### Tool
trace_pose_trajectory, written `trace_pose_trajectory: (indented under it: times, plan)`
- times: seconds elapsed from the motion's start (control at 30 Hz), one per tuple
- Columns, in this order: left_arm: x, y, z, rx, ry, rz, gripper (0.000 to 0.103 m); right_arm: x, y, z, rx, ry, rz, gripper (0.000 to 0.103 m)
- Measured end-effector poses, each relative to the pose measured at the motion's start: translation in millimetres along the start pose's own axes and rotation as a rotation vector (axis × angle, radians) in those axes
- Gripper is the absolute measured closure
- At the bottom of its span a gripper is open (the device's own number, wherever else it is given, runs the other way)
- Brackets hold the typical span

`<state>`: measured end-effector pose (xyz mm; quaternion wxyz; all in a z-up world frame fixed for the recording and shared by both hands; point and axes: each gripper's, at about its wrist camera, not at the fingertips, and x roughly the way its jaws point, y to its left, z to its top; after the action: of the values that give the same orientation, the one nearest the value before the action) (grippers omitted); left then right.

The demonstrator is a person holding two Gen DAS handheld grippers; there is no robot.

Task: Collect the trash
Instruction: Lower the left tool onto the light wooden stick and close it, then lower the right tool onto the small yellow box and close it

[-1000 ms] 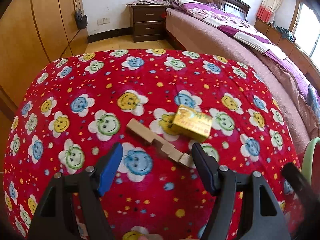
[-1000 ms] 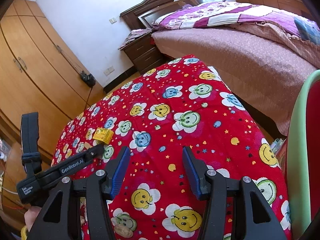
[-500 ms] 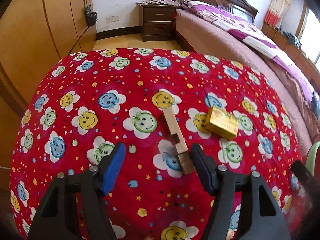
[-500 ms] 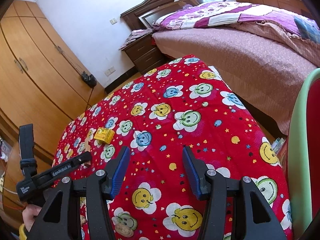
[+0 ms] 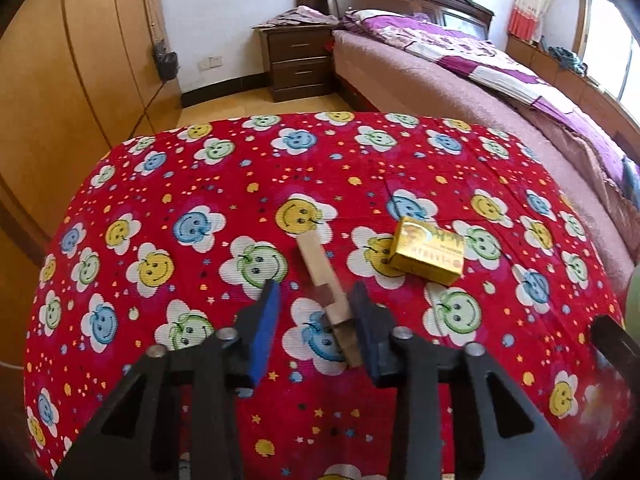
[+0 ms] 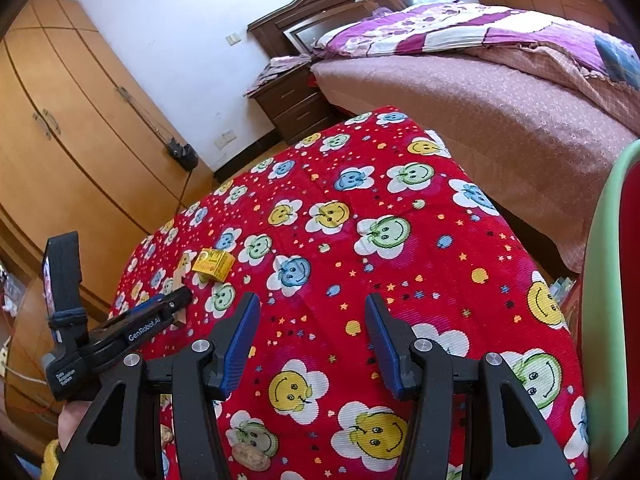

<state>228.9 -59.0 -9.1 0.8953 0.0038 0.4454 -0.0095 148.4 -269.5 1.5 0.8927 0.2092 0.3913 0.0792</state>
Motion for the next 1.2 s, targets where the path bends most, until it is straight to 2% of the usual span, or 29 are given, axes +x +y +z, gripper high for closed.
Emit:
trace_pose_trajectory:
  times: [0.03, 0.1, 0.27, 0.57, 0.87, 1.2]
  plan:
    - [-1, 0, 0, 0.001, -0.001, -0.006, 0.085, 0, 0, 0, -0.002, 0.0, -0.004, 0.047]
    - [-3, 4, -1, -0.001, 0.004, -0.027, 0.093, 1, 0, -1, -0.003, -0.001, -0.011, 0.047]
    - [-12, 24, -8, -0.042, 0.013, -0.089, 0.093, 4, -1, 0, 0.001, 0.007, -0.019, 0.047]
    - [-33, 75, 0, -0.061, -0.043, -0.051, 0.093, -6, 19, 4, -0.024, 0.02, -0.007, 0.047]
    - [-25, 118, 4, -0.163, -0.081, -0.059, 0.093, 4, 65, 9, -0.084, 0.074, -0.01, 0.047]
    - [-17, 123, -2, -0.202, -0.096, -0.108, 0.093, 48, 103, 8, -0.133, 0.11, -0.059, 0.047]
